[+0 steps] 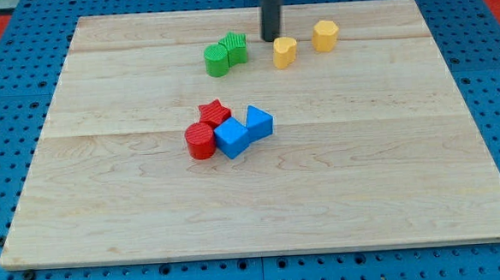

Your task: Separate the blue blocks from the red blocks

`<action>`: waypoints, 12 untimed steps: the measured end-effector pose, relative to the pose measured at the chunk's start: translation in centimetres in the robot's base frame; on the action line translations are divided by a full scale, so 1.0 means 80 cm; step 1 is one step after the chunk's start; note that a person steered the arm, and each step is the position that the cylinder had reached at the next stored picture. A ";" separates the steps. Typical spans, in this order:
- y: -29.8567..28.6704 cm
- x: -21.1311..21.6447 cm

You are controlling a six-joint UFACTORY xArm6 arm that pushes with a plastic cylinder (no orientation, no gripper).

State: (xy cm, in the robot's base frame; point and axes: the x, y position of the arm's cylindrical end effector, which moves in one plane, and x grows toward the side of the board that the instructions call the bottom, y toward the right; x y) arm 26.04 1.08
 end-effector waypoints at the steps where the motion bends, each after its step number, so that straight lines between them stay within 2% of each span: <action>1: -0.024 0.022; 2: -0.018 0.042; 3: 0.021 0.082; 4: 0.059 0.078; 5: 0.077 0.051; 6: 0.064 0.112; 7: 0.004 0.154; 8: -0.034 0.171; 9: -0.034 0.173; 12: -0.099 0.280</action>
State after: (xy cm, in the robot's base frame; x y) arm 48.43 -6.85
